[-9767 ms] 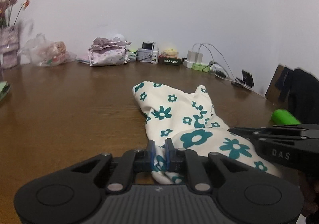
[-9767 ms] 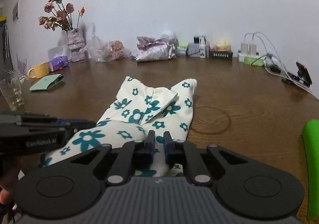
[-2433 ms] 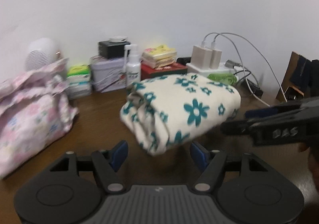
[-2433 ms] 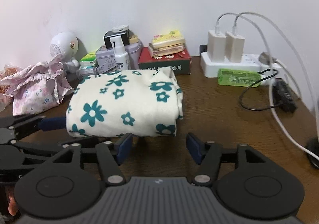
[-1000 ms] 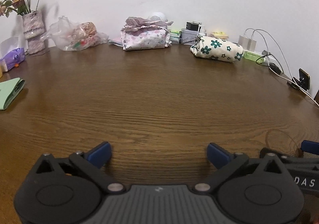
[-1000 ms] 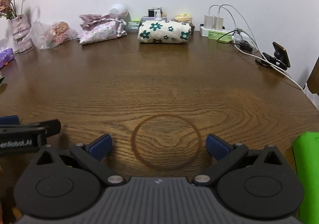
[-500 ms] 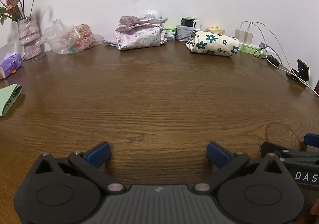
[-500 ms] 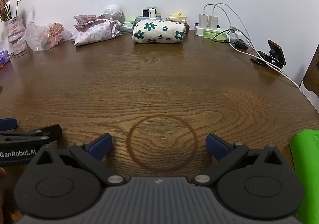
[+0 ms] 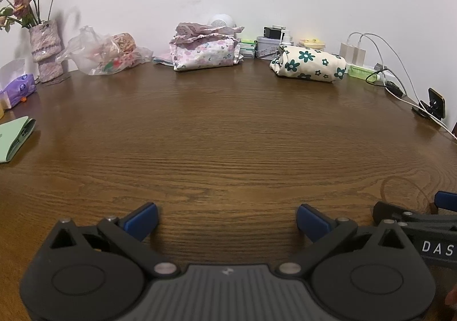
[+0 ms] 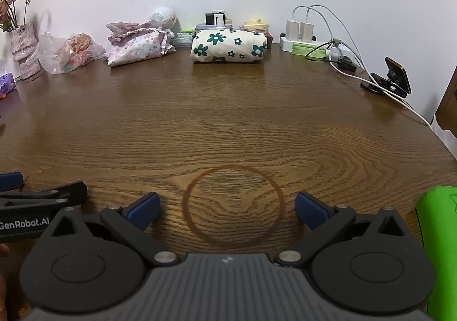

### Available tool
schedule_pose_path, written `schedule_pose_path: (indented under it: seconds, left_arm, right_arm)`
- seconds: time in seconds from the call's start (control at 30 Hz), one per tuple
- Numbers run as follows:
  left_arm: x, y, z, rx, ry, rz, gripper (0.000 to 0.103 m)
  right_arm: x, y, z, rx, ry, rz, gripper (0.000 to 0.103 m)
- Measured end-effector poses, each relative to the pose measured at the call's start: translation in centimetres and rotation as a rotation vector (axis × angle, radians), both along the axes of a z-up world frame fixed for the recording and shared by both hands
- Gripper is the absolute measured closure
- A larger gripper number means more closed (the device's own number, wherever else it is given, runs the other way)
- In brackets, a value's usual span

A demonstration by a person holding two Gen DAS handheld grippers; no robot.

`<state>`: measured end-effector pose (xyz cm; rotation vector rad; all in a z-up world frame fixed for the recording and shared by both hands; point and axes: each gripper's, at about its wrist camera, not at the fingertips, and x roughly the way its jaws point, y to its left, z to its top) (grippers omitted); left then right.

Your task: Fold clothes

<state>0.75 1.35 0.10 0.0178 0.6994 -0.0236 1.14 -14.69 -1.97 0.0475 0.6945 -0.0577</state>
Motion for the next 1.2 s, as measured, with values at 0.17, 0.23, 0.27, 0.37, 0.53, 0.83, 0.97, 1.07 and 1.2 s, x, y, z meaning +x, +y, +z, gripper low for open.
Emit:
schedule_pose_path:
  seconds: [0.17, 0.23, 0.27, 0.37, 0.53, 0.83, 0.97, 1.07, 1.2]
  left_arm:
    - [0.0, 0.0, 0.0, 0.000, 0.000, -0.002, 0.000]
    - [0.0, 0.0, 0.0, 0.001, 0.000, -0.003, 0.000]
    - [0.0, 0.0, 0.0, 0.001, 0.000, -0.004, 0.000]
    - [0.0, 0.0, 0.0, 0.002, 0.000, -0.006, 0.000]
    - [-0.1, 0.1, 0.0, 0.002, 0.000, -0.009, 0.000]
    - [-0.1, -0.1, 0.0, 0.005, 0.000, -0.013, 0.000]
    - [0.0, -0.2, 0.0, 0.006, 0.000, -0.013, 0.000]
    - [0.0, -0.3, 0.0, 0.005, 0.000, -0.012, 0.000]
    - [-0.1, -0.2, 0.0, 0.006, 0.000, -0.005, 0.000]
  right_arm:
    - [0.0, -0.1, 0.0, 0.000, 0.000, 0.000, 0.001]
    - [0.1, -0.2, 0.0, 0.002, 0.000, 0.001, 0.001]
    - [0.0, -0.2, 0.0, 0.003, -0.001, 0.001, 0.001]
    - [-0.1, -0.3, 0.0, 0.007, -0.002, 0.001, 0.001]
    - [-0.4, -1.3, 0.3, 0.072, -0.028, -0.004, 0.001]
    - [-0.3, -1.2, 0.4, 0.078, -0.028, 0.009, 0.001]
    - [-0.2, -1.0, 0.4, 0.066, -0.023, 0.011, 0.000]
    - [-0.2, -1.0, 0.4, 0.064, -0.023, 0.015, 0.000]
    - [-0.2, -0.9, 0.4, 0.056, -0.018, 0.019, 0.001]
